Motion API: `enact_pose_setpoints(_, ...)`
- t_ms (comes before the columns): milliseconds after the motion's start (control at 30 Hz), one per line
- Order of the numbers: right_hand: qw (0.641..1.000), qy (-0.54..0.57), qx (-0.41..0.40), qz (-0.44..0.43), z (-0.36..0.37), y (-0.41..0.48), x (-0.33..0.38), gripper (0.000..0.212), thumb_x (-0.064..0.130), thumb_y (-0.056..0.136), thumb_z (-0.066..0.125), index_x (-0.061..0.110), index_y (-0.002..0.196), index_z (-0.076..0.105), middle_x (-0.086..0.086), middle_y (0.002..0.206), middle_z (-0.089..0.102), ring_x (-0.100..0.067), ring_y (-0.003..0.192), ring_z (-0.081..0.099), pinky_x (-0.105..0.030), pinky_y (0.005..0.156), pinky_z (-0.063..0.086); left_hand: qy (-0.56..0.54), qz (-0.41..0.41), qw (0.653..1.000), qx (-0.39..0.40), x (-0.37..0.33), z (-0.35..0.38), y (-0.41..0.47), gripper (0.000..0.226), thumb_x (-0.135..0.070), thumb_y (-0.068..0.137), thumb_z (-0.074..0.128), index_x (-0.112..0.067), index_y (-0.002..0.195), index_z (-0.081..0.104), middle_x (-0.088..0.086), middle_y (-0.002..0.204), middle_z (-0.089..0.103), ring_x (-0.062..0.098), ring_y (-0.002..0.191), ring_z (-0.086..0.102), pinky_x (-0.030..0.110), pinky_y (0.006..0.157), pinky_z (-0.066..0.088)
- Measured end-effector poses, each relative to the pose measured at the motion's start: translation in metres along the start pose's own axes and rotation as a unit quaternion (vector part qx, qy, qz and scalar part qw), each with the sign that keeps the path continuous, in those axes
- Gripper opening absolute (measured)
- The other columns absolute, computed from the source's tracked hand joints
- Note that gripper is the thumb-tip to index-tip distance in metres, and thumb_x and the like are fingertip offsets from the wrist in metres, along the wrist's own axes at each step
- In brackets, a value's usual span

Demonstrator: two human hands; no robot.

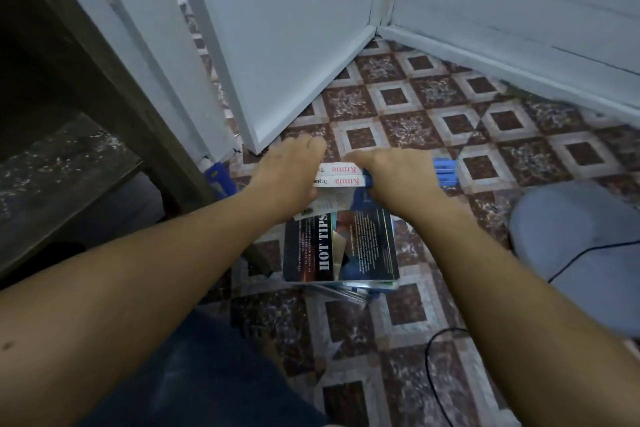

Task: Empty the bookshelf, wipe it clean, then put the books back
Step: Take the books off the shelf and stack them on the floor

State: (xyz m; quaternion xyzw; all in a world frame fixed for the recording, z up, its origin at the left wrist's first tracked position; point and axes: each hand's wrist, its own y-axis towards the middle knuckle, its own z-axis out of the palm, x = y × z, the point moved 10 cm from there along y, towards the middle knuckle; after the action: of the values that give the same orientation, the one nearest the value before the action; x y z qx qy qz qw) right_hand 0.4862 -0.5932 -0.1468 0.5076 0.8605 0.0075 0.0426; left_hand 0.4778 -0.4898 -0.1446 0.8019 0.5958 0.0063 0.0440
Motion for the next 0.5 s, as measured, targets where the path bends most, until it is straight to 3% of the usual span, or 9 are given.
enact_pose_setpoints(67, 0.994, 0.027, -0.102, -0.011, 0.005, 0.000, 0.001, 0.039, 0.013, 0.068, 0.079, 0.027, 0.103, 0.070, -0.001, 0.079, 0.070, -0.026, 0.063, 0.065, -0.024, 0.049, 0.030, 0.014, 0.000, 1.000, -0.024, 0.001, 0.015, 0.004, 0.034, -0.017, 0.079, 0.069, -0.018, 0.093, 0.038, 0.006, 0.102, 0.050, 0.020, 0.084, 0.043, 0.030, 0.067, 0.035)
enact_pose_setpoints(100, 0.989, 0.047, -0.138, -0.014, 0.012, -0.002, 0.001, 0.043, 0.010, 0.062, 0.083, 0.023, 0.103, 0.073, -0.005, 0.084, 0.073, -0.028, 0.065, 0.068, -0.026, 0.049, 0.039, 0.023, 0.005, 0.999, -0.033, 0.001, 0.023, 0.004, 0.033, -0.013, 0.077, 0.070, -0.014, 0.095, 0.043, 0.009, 0.102, 0.052, 0.024, 0.085, 0.046, 0.032, 0.066, 0.035)
enact_pose_setpoints(167, 0.989, 0.068, -0.134, -0.011, 0.047, 0.000, 0.002, 0.050, 0.013, 0.066, 0.084, 0.018, 0.114, 0.070, -0.012, 0.109, 0.072, -0.037, 0.087, 0.071, -0.046, 0.070, 0.055, 0.043, 0.019, 0.998, -0.036, 0.001, 0.046, 0.002, 0.034, -0.006, 0.071, 0.073, -0.009, 0.094, 0.049, 0.014, 0.096, 0.054, 0.030, 0.082, 0.051, 0.036, 0.060, 0.035)
enact_pose_setpoints(233, 0.996, 0.050, -0.070, 0.001, 0.085, -0.002, 0.009, 0.061, 0.028, 0.073, 0.083, 0.022, 0.129, 0.060, -0.010, 0.130, 0.062, -0.039, 0.109, 0.064, -0.053, 0.091, 0.049, 0.047, 0.030, 0.998, -0.025, 0.003, 0.071, -0.005, 0.036, -0.003, 0.066, 0.075, -0.008, 0.091, 0.050, 0.015, 0.089, 0.054, 0.031, 0.076, 0.052, 0.037, 0.055, 0.037)
enact_pose_setpoints(333, 0.995, 0.023, 0.092, -0.013, 0.146, -0.018, 0.026, 0.068, 0.034, 0.098, 0.053, 0.028, 0.154, 0.015, -0.003, 0.161, 0.019, -0.034, 0.143, 0.027, -0.049, 0.115, 0.023, 0.048, 0.041, 0.998, 0.028, 0.005, 0.116, -0.024, 0.033, -0.004, 0.069, 0.072, -0.009, 0.092, 0.050, 0.013, 0.089, 0.052, 0.030, 0.075, 0.052, 0.036, 0.053, 0.038)
enact_pose_setpoints(400, 0.987, 0.029, 0.156, -0.022, 0.178, -0.038, 0.039, 0.067, 0.025, 0.101, 0.046, 0.026, 0.155, 0.005, -0.004, 0.163, 0.010, -0.035, 0.146, 0.018, -0.049, 0.117, 0.017, 0.040, 0.038, 0.993, 0.105, 0.006, 0.149, -0.042, 0.028, -0.009, 0.080, 0.066, -0.012, 0.100, 0.048, 0.009, 0.097, 0.050, 0.026, 0.084, 0.053, 0.035, 0.058, 0.042)
enact_pose_setpoints(500, 0.978, 0.043, 0.200, -0.035, 0.212, -0.063, 0.058, 0.061, 0.020, 0.101, 0.047, 0.019, 0.153, 0.015, -0.010, 0.159, 0.021, -0.038, 0.141, 0.027, -0.051, 0.111, 0.031, 0.009, 0.005, 0.968, 0.250, 0.015, 0.191, -0.069, 0.021, -0.016, 0.093, 0.053, -0.019, 0.112, 0.044, 0.003, 0.111, 0.049, 0.022, 0.098, 0.052, 0.036, 0.075, 0.050)
